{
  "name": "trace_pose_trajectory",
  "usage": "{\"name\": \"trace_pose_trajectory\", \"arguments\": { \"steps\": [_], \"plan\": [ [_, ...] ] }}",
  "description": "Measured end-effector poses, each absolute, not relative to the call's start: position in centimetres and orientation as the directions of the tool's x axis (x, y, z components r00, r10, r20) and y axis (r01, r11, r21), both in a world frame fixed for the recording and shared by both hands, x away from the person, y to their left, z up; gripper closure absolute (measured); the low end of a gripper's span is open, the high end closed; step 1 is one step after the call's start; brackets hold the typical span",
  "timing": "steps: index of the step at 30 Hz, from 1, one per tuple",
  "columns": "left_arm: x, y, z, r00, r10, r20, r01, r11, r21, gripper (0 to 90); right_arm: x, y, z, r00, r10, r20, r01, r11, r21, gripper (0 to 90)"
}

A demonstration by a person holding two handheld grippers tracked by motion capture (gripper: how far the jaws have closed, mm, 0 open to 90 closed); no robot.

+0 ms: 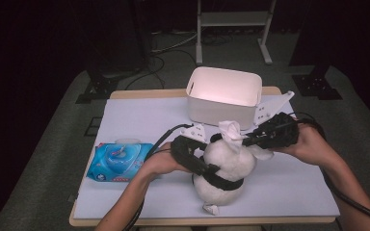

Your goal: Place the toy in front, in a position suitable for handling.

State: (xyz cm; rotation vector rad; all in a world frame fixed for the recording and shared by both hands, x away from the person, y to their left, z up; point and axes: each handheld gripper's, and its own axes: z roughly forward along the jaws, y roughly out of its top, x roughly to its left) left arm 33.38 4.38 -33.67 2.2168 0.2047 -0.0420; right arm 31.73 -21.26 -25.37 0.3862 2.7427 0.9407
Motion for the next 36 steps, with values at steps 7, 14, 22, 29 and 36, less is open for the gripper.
{"name": "trace_pose_trajectory", "arguments": {
  "steps": [7,14,22,29,36],
  "plan": [
    [33.5,4.3,-33.7,0.986,0.131,-0.107,0.165,-0.592,0.789,28.9,31.6,-23.6,-26.9,-0.933,0.353,-0.074,0.226,0.731,0.644,85.3],
    [33.5,4.0,-33.5,0.987,0.126,-0.099,0.155,-0.591,0.792,29.0,31.4,-24.3,-26.8,-0.932,0.358,-0.062,0.234,0.722,0.651,85.2],
    [33.4,3.0,-33.1,0.990,0.113,-0.082,0.134,-0.603,0.786,29.0,31.5,-22.7,-24.8,-0.941,0.324,-0.095,0.193,0.747,0.636,85.2],
    [33.2,2.0,-32.8,0.993,0.101,-0.068,0.116,-0.619,0.777,28.7,31.8,-20.6,-24.0,-0.950,0.289,-0.115,0.165,0.782,0.601,85.2],
    [33.3,2.0,-33.5,0.989,0.111,-0.093,0.142,-0.617,0.774,20.7,32.0,-20.9,-25.4,-0.949,0.301,-0.094,0.191,0.788,0.585,85.4]
  ]
}}
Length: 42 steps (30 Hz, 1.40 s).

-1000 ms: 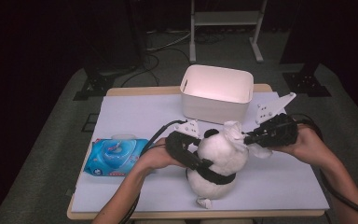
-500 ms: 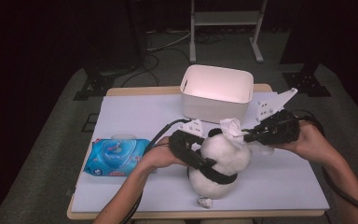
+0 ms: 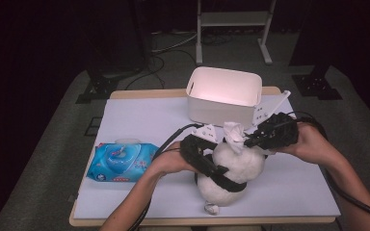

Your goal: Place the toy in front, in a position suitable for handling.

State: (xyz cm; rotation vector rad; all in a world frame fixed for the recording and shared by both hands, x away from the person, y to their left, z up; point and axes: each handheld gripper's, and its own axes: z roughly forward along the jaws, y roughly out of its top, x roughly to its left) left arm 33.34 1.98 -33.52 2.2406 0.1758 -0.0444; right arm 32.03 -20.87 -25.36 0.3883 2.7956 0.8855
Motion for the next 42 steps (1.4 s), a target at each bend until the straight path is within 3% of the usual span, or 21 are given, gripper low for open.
{"name": "trace_pose_trajectory", "arguments": {
  "steps": [6,21,27,37,42],
  "plan": [
    [33.2,2.0,-33.9,0.988,0.127,-0.091,0.151,-0.633,0.759,12.1,31.9,-21.8,-26.0,-0.945,0.317,-0.077,0.210,0.771,0.602,85.5],
    [33.3,1.8,-35.7,0.986,0.105,-0.128,0.165,-0.576,0.801,9.9,31.5,-22.6,-26.5,-0.945,0.322,-0.063,0.217,0.756,0.618,85.6],
    [33.5,2.2,-34.8,0.989,0.082,-0.122,0.147,-0.539,0.829,31.9,31.4,-22.7,-26.1,-0.941,0.330,-0.075,0.212,0.746,0.632,85.8],
    [33.6,2.8,-31.6,0.995,0.095,-0.026,0.079,-0.608,0.790,36.3,31.4,-22.8,-24.8,-0.938,0.334,-0.097,0.186,0.717,0.671,85.7],
    [33.5,2.8,-32.1,0.994,0.102,-0.024,0.086,-0.664,0.742,36.1,31.8,-22.7,-26.4,-0.941,0.333,-0.058,0.216,0.724,0.655,85.5]
  ]
}}
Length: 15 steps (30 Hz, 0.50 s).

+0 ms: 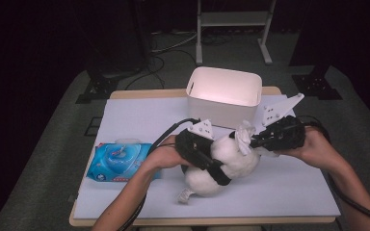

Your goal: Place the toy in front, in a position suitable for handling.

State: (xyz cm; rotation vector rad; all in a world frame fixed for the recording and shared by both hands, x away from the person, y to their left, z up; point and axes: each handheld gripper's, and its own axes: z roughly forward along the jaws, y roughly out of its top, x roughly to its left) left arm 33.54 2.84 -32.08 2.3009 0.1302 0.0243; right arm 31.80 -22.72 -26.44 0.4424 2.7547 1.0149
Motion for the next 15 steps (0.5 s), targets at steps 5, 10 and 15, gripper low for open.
{"name": "trace_pose_trajectory", "arguments": {
  "steps": [5,10,15],
  "plan": [
    [33.6,2.3,-32.8,0.994,0.100,-0.048,0.102,-0.658,0.746,34.6,32.0,-23.2,-27.7,-0.936,0.349,-0.038,0.241,0.718,0.653,85.5],
    [33.5,1.7,-32.8,0.995,0.093,-0.039,0.091,-0.665,0.741,34.5,31.6,-23.1,-27.0,-0.939,0.339,-0.063,0.218,0.726,0.652,85.6],
    [33.5,1.2,-33.0,0.995,0.092,-0.039,0.091,-0.669,0.738,34.0,31.3,-22.0,-26.7,-0.943,0.320,-0.089,0.198,0.756,0.624,85.5]
  ]
}}
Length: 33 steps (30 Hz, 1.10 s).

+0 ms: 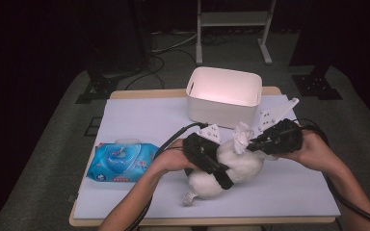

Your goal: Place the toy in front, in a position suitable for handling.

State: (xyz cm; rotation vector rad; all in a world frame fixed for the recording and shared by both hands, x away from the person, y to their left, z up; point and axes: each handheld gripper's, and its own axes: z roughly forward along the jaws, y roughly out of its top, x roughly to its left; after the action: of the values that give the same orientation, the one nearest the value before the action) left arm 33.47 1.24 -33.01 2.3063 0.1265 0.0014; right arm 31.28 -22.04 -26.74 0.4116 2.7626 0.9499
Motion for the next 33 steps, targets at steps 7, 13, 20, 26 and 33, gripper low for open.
{"name": "trace_pose_trajectory", "arguments": {
  "steps": [7,13,20,26,33],
  "plan": [
    [33.5,1.0,-33.3,0.994,0.097,-0.043,0.097,-0.669,0.737,32.9,31.4,-21.7,-26.9,-0.946,0.313,-0.081,0.196,0.754,0.627,85.6],
    [33.8,0.6,-34.1,0.992,0.104,-0.067,0.120,-0.668,0.735,24.9,31.9,-22.2,-28.1,-0.940,0.335,-0.063,0.234,0.770,0.594,85.6],
    [33.5,0.3,-34.2,0.993,0.107,-0.047,0.108,-0.678,0.727,20.5,32.0,-23.3,-29.2,-0.934,0.355,-0.039,0.264,0.761,0.593,85.6],
    [33.1,0.2,-33.7,0.995,0.104,-0.010,0.079,-0.684,0.725,20.1,32.3,-24.6,-30.0,-0.926,0.377,0.001,0.302,0.741,0.600,85.6],
    [32.9,0.4,-33.2,0.994,0.113,0.009,0.072,-0.692,0.718,18.6,32.3,-26.0,-31.2,-0.911,0.411,0.026,0.342,0.720,0.604,85.5]
  ]
}}
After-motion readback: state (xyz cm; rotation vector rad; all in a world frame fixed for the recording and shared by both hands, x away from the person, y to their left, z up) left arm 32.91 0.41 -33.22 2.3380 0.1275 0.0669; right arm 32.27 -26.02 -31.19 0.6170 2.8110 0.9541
